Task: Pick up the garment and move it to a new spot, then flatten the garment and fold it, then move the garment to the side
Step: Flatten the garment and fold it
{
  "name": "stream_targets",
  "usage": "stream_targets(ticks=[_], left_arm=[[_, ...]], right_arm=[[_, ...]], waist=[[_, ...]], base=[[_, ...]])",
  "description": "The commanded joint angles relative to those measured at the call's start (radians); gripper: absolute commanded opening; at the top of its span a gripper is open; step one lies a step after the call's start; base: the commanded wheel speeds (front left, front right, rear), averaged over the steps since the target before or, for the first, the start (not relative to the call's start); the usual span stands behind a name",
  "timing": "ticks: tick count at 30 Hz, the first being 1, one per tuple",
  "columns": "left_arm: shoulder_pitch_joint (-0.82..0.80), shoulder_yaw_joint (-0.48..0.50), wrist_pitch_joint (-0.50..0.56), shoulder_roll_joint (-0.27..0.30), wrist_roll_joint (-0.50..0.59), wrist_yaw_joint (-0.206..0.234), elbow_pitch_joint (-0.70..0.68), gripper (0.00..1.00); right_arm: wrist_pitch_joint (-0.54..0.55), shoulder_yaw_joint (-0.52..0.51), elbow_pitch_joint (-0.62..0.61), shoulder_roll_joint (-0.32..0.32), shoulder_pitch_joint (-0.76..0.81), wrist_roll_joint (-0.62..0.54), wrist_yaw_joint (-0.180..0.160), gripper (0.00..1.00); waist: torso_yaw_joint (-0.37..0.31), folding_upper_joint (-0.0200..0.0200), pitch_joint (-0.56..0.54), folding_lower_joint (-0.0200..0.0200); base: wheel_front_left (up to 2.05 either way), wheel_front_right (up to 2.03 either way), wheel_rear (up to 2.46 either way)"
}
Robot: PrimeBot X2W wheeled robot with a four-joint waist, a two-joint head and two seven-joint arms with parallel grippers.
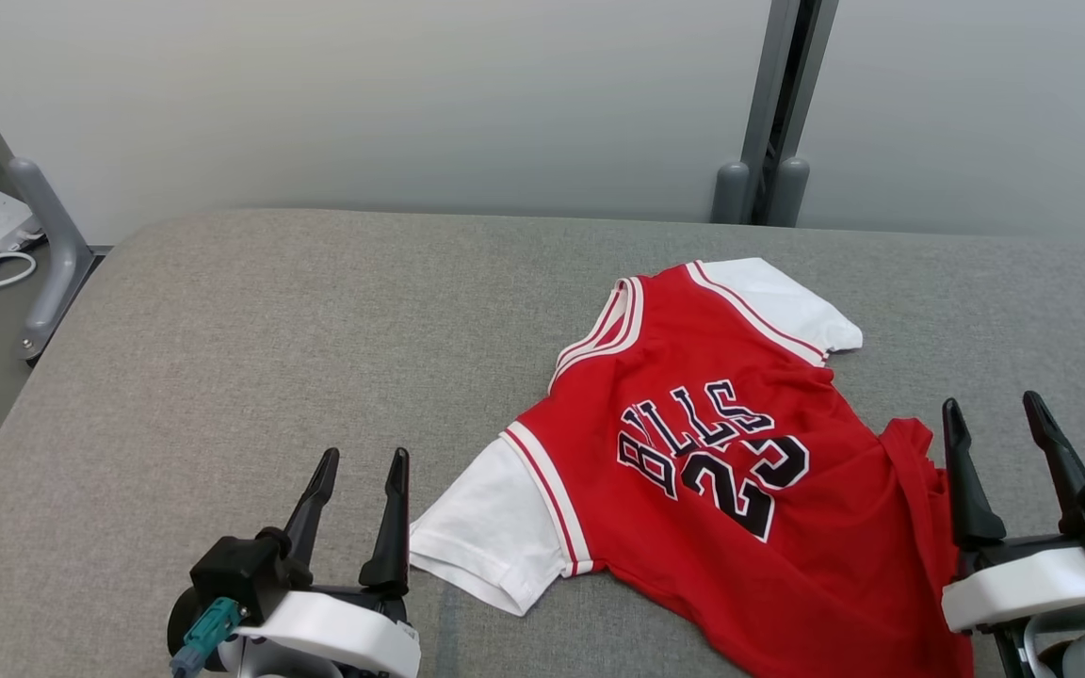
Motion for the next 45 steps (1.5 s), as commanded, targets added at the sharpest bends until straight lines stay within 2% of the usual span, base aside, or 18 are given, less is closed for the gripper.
stream_targets(ticks=[1, 8, 15, 22, 26, 30, 35, 45], left_arm=[[0.007, 0.002, -0.003, 0.005, 0.008, -0.005, 0.002, 1.00], [0.006, 0.001, -0.003, 0.004, 0.004, -0.007, -0.001, 1.00], [-0.012, -0.014, -0.003, 0.005, -0.003, -0.007, -0.004, 1.00], [-0.054, -0.037, -0.003, 0.004, -0.012, -0.004, -0.011, 1.00], [-0.077, -0.066, -0.003, 0.005, -0.022, -0.006, -0.012, 1.00], [-0.089, -0.088, -0.003, 0.005, -0.074, 0.002, -0.014, 1.00], [-0.109, -0.105, -0.003, 0.005, -0.091, 0.008, -0.027, 1.00], [-0.124, -0.123, -0.003, 0.004, -0.098, 0.014, -0.038, 1.00]], right_arm=[[-0.001, -0.002, 0.005, -0.002, 0.002, -0.008, 0.000, 1.00], [-0.001, -0.001, 0.016, -0.013, 0.000, -0.008, 0.000, 1.00], [0.023, 0.051, 0.119, -0.061, -0.079, 0.064, 0.000, 1.00], [0.212, 0.131, 0.230, -0.141, -0.283, 0.260, 0.000, 1.00], [0.347, 0.176, 0.340, -0.198, -0.403, 0.334, 0.000, 1.00], [0.465, 0.175, 0.472, -0.218, -0.508, 0.432, 0.000, 1.00], [0.557, 0.182, 0.632, -0.248, -0.605, 0.464, 0.000, 1.00], [0.618, 0.209, 0.809, -0.269, -0.720, 0.481, 0.000, 1.00]], waist=[[0.000, -0.0001, -0.002, 0.0000], [0.009, -0.0001, -0.001, 0.0000], [0.026, -0.0001, 0.047, 0.0000], [0.059, -0.0001, 0.131, 0.0000], [0.095, -0.0001, 0.165, 0.0000], [0.130, -0.0001, 0.186, 0.0000], [0.177, -0.0001, 0.214, 0.0000], [0.221, -0.0001, 0.259, 0.0000]], base=[[0.00, 0.00, 0.00], [0.00, 0.00, 0.00], [0.00, 0.00, 0.00], [0.00, 0.00, 0.00], [0.00, 0.00, 0.00], [0.00, 0.00, 0.00], [0.00, 0.00, 0.00], [0.00, 0.00, 0.00]])
